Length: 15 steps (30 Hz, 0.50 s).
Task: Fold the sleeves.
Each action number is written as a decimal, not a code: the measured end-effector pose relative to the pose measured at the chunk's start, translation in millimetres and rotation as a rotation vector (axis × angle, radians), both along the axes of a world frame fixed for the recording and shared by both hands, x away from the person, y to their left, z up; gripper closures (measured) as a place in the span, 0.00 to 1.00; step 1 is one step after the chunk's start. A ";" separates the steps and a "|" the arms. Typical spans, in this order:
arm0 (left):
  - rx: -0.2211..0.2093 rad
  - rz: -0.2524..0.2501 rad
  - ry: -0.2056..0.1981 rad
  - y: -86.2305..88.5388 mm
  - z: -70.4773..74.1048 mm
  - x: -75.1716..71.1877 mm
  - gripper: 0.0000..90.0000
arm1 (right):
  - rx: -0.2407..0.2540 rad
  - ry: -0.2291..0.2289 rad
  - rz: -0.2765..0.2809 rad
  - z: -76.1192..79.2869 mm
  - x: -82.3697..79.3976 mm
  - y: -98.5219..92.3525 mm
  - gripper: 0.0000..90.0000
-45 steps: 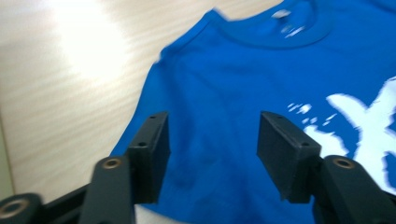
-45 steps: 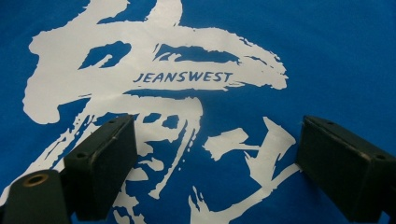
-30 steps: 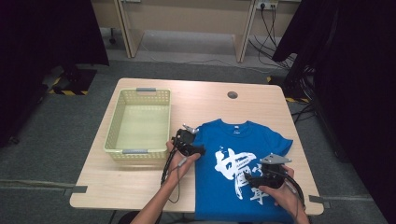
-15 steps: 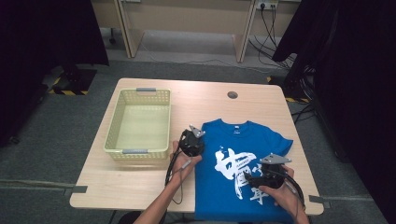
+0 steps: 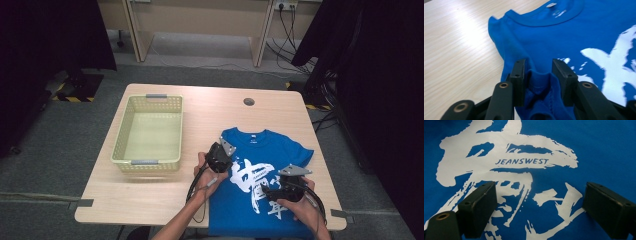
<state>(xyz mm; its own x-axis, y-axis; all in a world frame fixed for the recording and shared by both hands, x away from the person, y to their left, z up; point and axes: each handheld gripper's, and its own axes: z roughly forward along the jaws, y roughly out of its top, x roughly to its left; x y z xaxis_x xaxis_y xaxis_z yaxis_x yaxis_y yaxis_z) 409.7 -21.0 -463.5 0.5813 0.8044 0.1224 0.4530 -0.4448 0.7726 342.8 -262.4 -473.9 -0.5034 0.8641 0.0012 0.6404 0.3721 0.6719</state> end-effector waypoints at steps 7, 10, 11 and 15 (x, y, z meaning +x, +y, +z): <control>-0.030 -0.021 0.001 -4.2 7.5 -4.5 0.54 | 0.000 0.000 0.000 0.0 0.0 0.0 0.14; -0.056 -0.015 -0.020 1.0 18.3 -6.5 0.47 | 0.000 0.000 0.000 0.0 0.0 0.0 0.14; -0.066 -0.006 -0.027 5.4 22.4 -6.0 0.45 | 0.000 0.000 0.000 0.0 0.0 0.0 0.14; -0.071 0.051 -0.030 23.4 26.8 0.7 0.40 | 0.000 0.000 -0.001 0.0 0.0 0.0 0.14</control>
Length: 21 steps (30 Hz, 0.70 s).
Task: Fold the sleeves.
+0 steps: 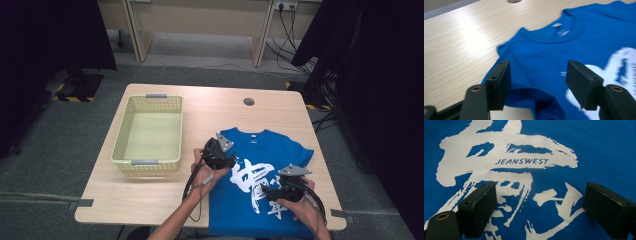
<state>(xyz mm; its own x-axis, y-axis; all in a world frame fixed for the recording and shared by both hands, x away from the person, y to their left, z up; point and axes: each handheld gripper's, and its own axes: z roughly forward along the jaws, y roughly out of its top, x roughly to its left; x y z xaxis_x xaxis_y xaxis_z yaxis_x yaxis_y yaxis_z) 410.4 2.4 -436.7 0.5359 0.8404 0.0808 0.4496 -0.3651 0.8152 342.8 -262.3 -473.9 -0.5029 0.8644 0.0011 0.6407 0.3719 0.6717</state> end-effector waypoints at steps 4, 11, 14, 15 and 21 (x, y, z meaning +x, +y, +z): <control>-0.020 0.054 0.025 16.7 -5.8 5.2 0.36 | 0.000 0.000 0.000 0.0 0.0 0.1 0.14; -0.042 0.065 0.061 25.4 -13.0 5.4 0.34 | 0.000 0.000 -0.001 0.0 -0.1 0.1 0.14; -0.011 0.115 0.071 28.8 -13.6 5.0 0.30 | 0.000 0.001 -0.002 0.0 0.0 0.2 0.14; 0.015 0.139 0.073 29.7 -14.4 5.7 0.27 | -0.001 0.000 -0.001 0.0 0.0 0.1 0.14; 0.065 0.203 0.120 30.9 -21.5 14.6 0.25 | -0.001 0.000 -0.001 0.0 -0.1 0.0 0.14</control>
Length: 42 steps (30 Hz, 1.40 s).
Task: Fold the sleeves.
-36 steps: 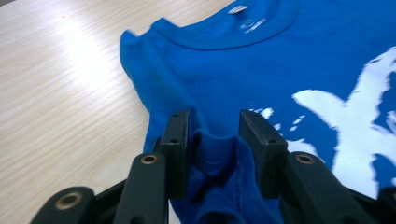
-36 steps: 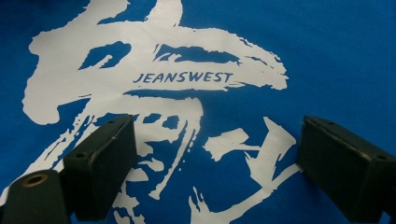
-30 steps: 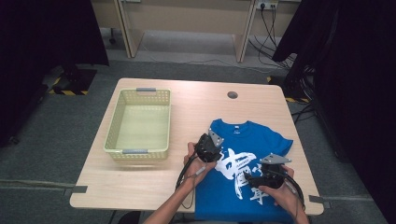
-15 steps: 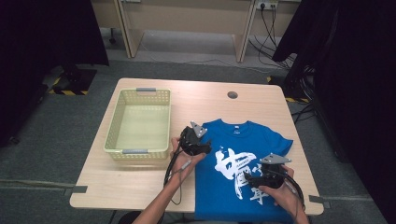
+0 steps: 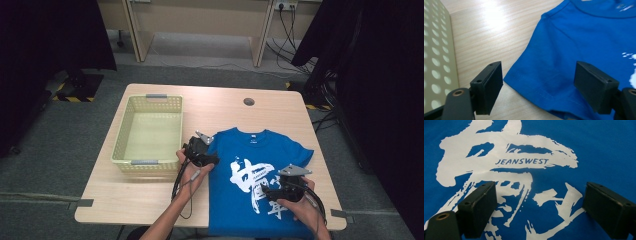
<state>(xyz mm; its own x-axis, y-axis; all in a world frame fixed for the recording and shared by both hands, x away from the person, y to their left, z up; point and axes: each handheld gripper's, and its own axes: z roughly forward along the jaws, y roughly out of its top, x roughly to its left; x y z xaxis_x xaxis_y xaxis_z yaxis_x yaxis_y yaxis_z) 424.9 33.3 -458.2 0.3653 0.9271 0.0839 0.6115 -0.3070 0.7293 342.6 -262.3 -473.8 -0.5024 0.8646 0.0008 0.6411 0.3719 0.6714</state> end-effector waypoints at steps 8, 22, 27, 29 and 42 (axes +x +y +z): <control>0.021 0.035 0.047 -8.1 -14.9 8.1 0.16 | 0.000 -0.002 -0.001 -0.2 -0.1 0.1 0.14; -0.125 -0.069 0.034 -10.2 -16.9 5.3 0.74 | 0.001 -0.005 -0.005 -0.4 -0.3 0.6 0.14; -0.082 -0.096 -0.057 -17.0 -13.5 -2.4 0.83 | 0.002 -0.004 -0.002 -0.4 0.0 0.4 0.13; -0.054 -0.108 -0.104 -22.4 -8.6 -6.5 0.83 | 0.001 -0.004 -0.002 -0.4 0.0 0.4 0.13; 0.031 -0.269 -0.127 -56.0 -12.2 -18.9 0.64 | 0.002 -0.005 -0.003 -0.5 -0.2 0.4 0.13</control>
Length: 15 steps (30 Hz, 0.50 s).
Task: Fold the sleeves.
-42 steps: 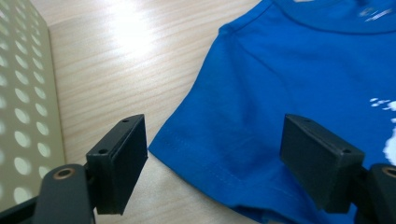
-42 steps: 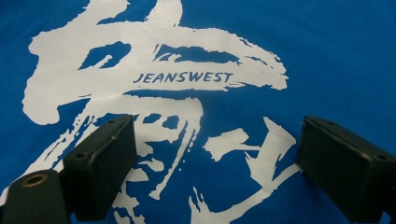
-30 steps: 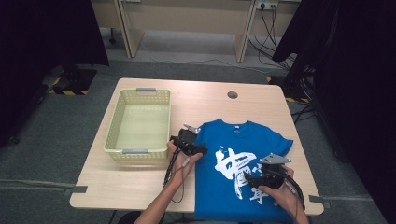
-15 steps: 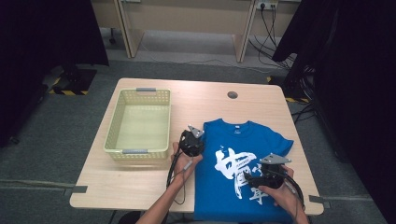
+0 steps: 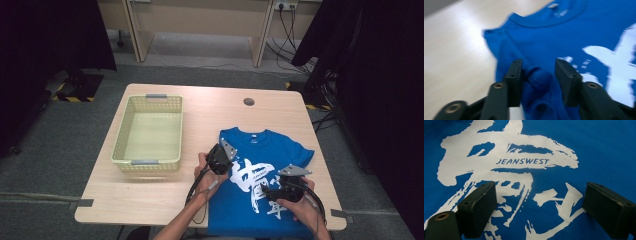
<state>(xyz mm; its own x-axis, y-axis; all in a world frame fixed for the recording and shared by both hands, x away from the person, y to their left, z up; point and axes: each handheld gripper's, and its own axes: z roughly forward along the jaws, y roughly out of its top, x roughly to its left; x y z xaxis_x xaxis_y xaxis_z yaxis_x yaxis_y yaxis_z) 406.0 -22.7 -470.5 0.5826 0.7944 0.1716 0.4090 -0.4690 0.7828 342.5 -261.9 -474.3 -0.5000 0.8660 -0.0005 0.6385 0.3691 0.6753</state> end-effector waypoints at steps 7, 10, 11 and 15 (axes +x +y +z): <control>-0.110 -0.032 0.010 8.9 16.6 -4.9 0.41 | 0.000 0.001 0.002 0.1 0.2 0.0 0.13; -0.128 0.007 0.005 21.8 26.8 -1.9 0.37 | 0.000 0.001 0.002 0.1 0.2 0.0 0.13; -0.130 0.026 0.009 26.8 29.1 -0.2 0.36 | 0.000 0.001 0.002 0.0 0.2 0.0 0.13; -0.134 0.112 0.056 43.0 27.8 9.5 0.33 | 0.000 0.003 0.000 0.2 0.3 0.2 0.13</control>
